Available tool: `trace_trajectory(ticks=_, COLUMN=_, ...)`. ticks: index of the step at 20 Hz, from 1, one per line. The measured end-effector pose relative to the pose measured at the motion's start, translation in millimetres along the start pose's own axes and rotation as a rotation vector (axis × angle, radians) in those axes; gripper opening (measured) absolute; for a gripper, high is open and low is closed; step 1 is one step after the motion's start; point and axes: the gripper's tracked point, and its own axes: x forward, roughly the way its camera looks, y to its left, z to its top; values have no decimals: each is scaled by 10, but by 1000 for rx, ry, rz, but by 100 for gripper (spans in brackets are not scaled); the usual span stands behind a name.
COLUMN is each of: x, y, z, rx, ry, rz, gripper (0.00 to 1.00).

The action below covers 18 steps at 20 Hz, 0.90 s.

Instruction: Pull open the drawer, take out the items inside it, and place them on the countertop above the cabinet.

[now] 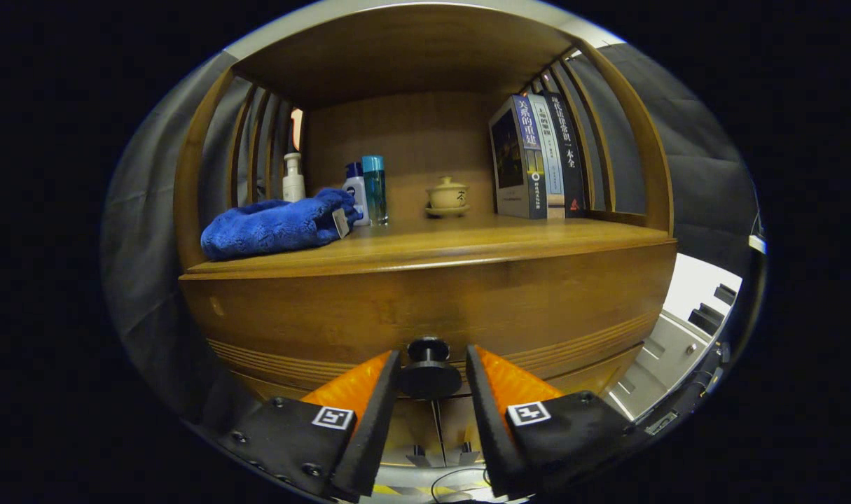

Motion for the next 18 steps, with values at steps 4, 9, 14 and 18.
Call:
trace_trajectory(ticks=4, x=31, y=2, z=-14, rx=11, ry=3, rz=-12, gripper=52)
trace_trajectory(ticks=9, x=9, y=-27, z=-60, rx=-9, ry=31, rz=-28, gripper=40)
trace_trajectory(ticks=14, x=-236, y=-18, z=-93, rx=9, ry=37, rz=-30, gripper=34)
trace_trajectory(ticks=18, x=-490, y=-19, z=-150, rx=11, ry=43, rz=-29, gripper=34)
